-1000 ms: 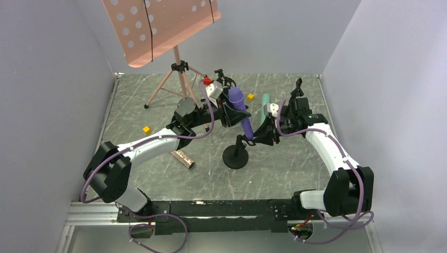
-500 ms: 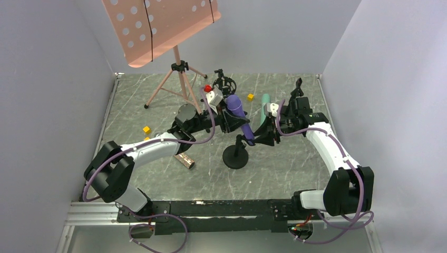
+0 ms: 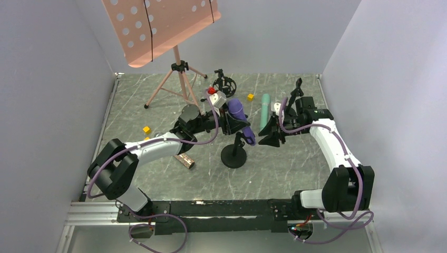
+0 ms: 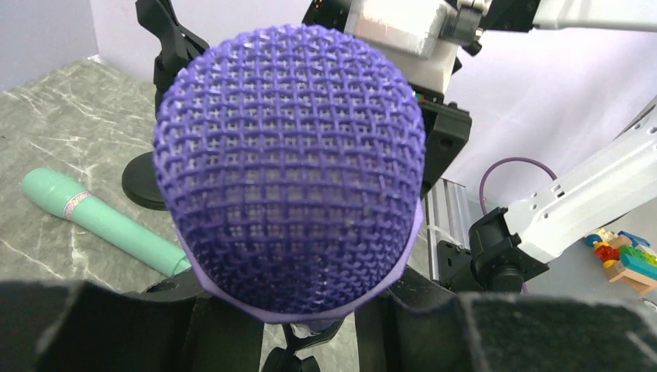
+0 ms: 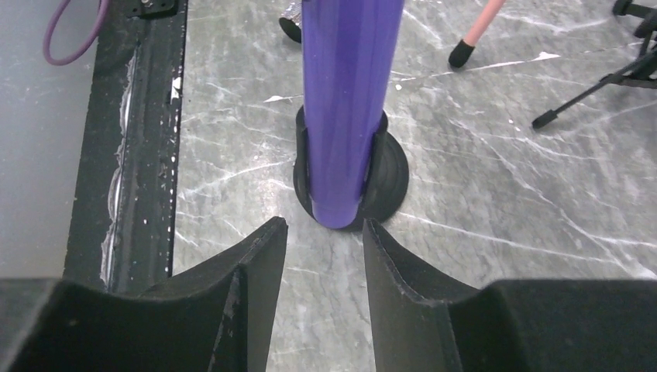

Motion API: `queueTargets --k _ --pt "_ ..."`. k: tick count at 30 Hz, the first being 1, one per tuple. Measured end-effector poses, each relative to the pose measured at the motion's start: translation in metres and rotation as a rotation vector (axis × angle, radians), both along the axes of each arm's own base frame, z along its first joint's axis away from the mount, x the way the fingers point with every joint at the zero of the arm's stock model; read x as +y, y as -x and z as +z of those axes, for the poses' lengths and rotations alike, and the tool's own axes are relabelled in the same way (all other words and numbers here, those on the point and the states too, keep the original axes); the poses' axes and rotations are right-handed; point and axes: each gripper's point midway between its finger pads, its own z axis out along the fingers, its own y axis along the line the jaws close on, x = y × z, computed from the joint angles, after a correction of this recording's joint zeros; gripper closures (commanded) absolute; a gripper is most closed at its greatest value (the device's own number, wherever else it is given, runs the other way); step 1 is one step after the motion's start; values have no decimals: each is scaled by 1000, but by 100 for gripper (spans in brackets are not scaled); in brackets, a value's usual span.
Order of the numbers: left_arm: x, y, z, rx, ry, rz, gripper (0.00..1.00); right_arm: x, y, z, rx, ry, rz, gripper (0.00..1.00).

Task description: Attach the microphones to the stand

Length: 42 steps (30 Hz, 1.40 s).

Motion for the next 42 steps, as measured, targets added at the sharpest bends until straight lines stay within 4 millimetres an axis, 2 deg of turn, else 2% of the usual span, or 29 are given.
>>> queueTargets --k 11,26,30,32,34,36,38,40,42 --pt "-1 7 -18 -7 -20 -29 100 -19 -8 11 -18 0 -74 48" --pt "-20 19 -59 -10 -51 -53 100 -17 -10 19 -33 -26 -82 46" --pt "-19 20 -61 -25 -36 -46 99 -17 -10 19 -32 -27 -82 43" --pt "-19 20 -61 -28 -27 -43 85 -17 -10 19 -31 -27 -82 39" --pt "-19 19 -61 -23 -24 -38 62 -17 -10 19 -30 -32 -79 34" --pt "-19 18 -60 -10 -28 -32 43 -16 -10 19 -29 -37 -77 30" --pt "-20 16 -61 13 -50 -26 31 -15 -8 18 -23 -44 -74 27" --pt "-21 13 -65 64 -83 -14 23 -15 -7 16 -12 -50 -75 24" --pt "-18 13 -81 128 -150 -7 14 -14 -7 12 1 -53 -82 22"
